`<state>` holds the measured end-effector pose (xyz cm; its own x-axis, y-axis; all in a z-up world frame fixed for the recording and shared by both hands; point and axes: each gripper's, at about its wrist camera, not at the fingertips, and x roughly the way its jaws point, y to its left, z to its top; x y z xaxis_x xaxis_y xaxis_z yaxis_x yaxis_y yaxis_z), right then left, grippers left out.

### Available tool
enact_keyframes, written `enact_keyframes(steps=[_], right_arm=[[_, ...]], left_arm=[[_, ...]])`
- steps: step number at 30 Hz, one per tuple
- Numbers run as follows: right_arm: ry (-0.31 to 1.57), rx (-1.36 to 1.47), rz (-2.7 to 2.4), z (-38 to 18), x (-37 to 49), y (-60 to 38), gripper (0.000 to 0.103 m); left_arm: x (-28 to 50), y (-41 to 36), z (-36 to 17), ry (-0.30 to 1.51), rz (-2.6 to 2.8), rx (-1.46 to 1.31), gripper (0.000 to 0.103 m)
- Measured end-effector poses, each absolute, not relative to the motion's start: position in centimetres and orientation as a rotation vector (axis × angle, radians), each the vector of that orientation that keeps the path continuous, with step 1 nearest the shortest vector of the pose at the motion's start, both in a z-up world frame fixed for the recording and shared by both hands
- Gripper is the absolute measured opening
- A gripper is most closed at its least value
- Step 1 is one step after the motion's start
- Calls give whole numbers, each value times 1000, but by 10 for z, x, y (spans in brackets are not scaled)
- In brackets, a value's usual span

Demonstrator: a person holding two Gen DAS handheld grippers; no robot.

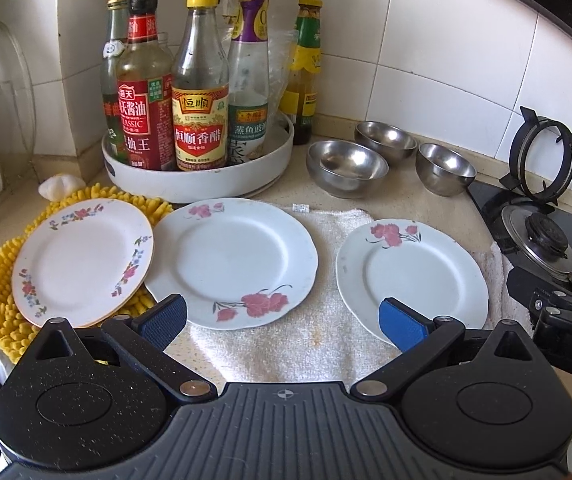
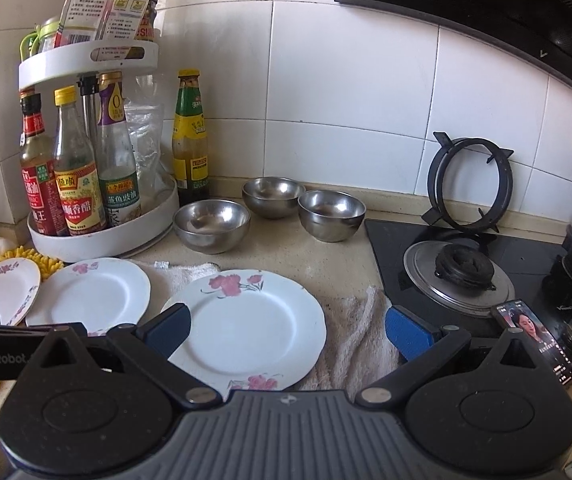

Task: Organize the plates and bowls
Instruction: 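Move both tools over the white plates on the towel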

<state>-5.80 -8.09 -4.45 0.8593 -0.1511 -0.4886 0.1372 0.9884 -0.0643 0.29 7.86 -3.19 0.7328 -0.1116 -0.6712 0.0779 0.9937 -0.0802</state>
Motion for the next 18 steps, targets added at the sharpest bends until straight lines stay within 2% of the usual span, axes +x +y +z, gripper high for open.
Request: enact_keyframes(steps=[18], right_arm=[[532,-21,-140,-52,-40,-89,103]], left_arm=[[15,73,-39,759,-117,-37,103]])
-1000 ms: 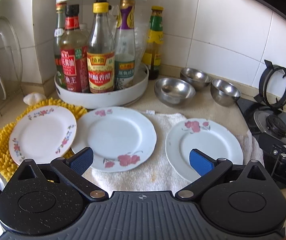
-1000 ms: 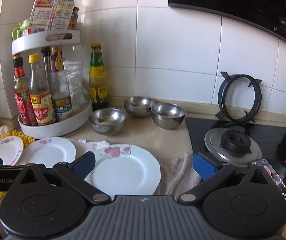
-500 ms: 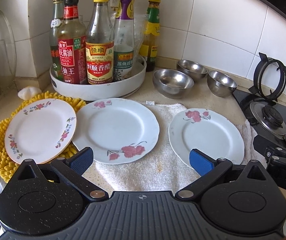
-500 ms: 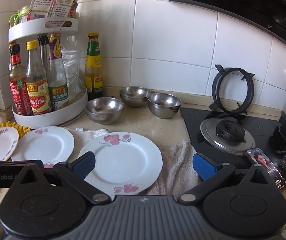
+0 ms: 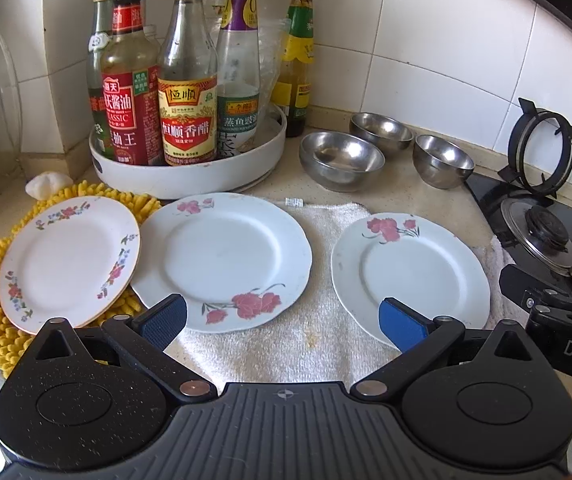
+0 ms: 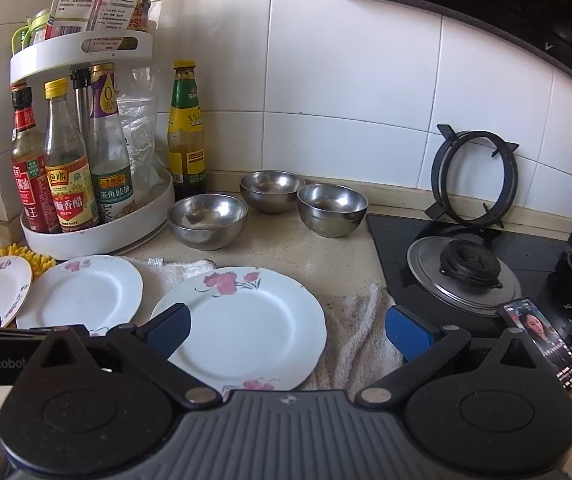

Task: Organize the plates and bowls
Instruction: 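Move both tools over the white plates on the towel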

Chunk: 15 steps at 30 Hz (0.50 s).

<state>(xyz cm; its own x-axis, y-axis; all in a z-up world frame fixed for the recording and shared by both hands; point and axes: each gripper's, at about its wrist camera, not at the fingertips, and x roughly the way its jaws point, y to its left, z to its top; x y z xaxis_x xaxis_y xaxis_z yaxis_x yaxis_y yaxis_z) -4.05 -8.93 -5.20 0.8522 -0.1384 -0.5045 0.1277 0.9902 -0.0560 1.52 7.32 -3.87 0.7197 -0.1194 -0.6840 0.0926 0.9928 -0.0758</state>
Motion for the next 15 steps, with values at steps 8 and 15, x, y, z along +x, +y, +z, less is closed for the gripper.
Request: enact_keyframes(steps=[8,15], right_arm=[[542,-16,-124,-55,-35,-94,103],[547,-13,-125,-56,-36,-93,103]], left_arm=[[20,68,-42,774,-103,-37,103],[22,67,-44,780,-108,-35,103]])
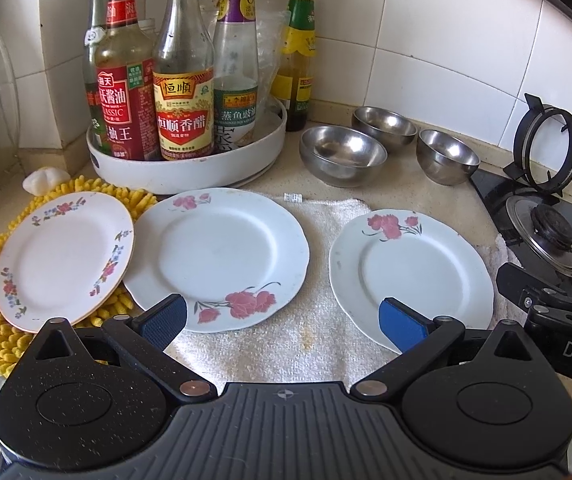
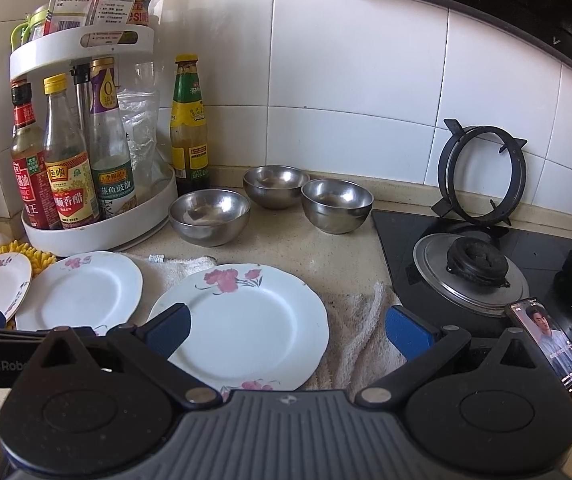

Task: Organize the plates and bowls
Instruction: 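Move both tools over the white plates on the towel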

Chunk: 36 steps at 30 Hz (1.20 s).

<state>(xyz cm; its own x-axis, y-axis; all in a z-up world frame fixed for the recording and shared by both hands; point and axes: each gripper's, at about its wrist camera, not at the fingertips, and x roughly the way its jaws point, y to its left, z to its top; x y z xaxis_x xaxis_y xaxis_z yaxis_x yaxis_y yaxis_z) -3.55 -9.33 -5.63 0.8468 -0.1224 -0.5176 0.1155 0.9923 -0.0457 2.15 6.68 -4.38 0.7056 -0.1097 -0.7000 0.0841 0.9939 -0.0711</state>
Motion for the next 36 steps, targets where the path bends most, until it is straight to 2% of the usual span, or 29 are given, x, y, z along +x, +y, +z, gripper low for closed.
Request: enact_keyframes(steps=[21,36], right_arm=[[587,13,-153,-66,-26,-110,103],[622,-14,-92,-76,14,-141,103]], left_arm=[[32,49,-55,826,-135,-11,103],[49,22,-71,909,-190,-26,103]])
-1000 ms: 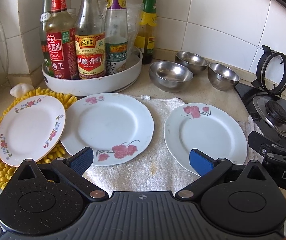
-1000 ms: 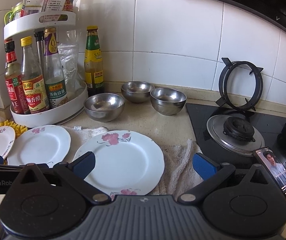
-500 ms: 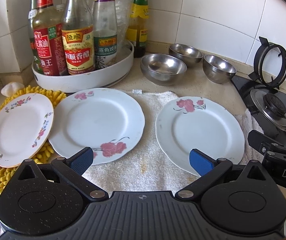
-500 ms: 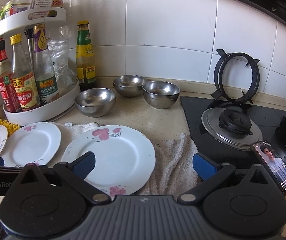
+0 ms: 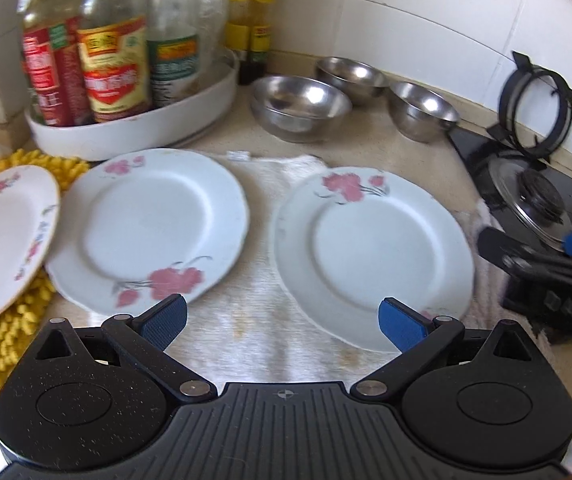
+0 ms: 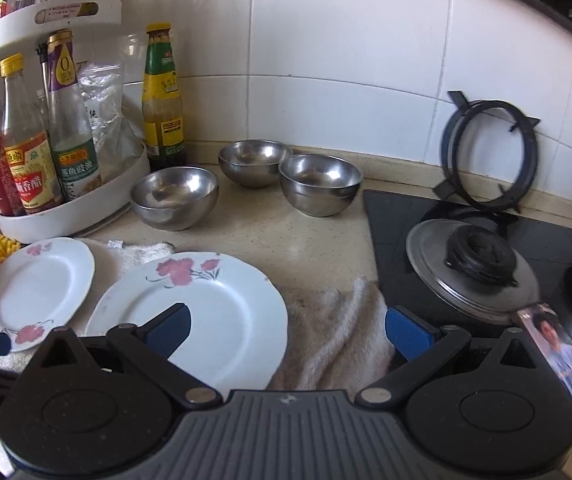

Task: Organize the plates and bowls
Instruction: 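Move both tools over the white plates on the towel, then grasp the pink-flowered plate by the stove with the right tool and lift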

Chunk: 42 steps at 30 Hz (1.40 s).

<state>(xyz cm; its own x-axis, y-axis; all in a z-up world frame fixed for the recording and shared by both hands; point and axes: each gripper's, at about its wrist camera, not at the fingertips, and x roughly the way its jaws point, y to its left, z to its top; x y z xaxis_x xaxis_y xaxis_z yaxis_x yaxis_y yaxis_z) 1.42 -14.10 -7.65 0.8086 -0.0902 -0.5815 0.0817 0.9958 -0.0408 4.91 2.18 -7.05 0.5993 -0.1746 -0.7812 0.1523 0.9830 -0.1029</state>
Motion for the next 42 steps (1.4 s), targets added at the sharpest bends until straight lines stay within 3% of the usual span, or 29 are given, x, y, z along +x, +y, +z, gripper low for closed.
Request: enact_keyframes(steps=[8,13,21,27,42], right_arm=[[671,-13,59,-91,45,-152,103],[730,44,171,-103,64,-160,97],[870,160,279,-128,96,-177,70],[878,143,307,-129,106,-182,64],[915,72,265,-110,86,-198,62]], left_arm=[[67,4,-80,921,-233,-28,103],[83,-5,-90,951,-259,-39,103],[104,-17,-104,991,-267,-45,102],[116,-25,-110,999,-253,3,102],[103,-39,-95,974,-302,23,97]])
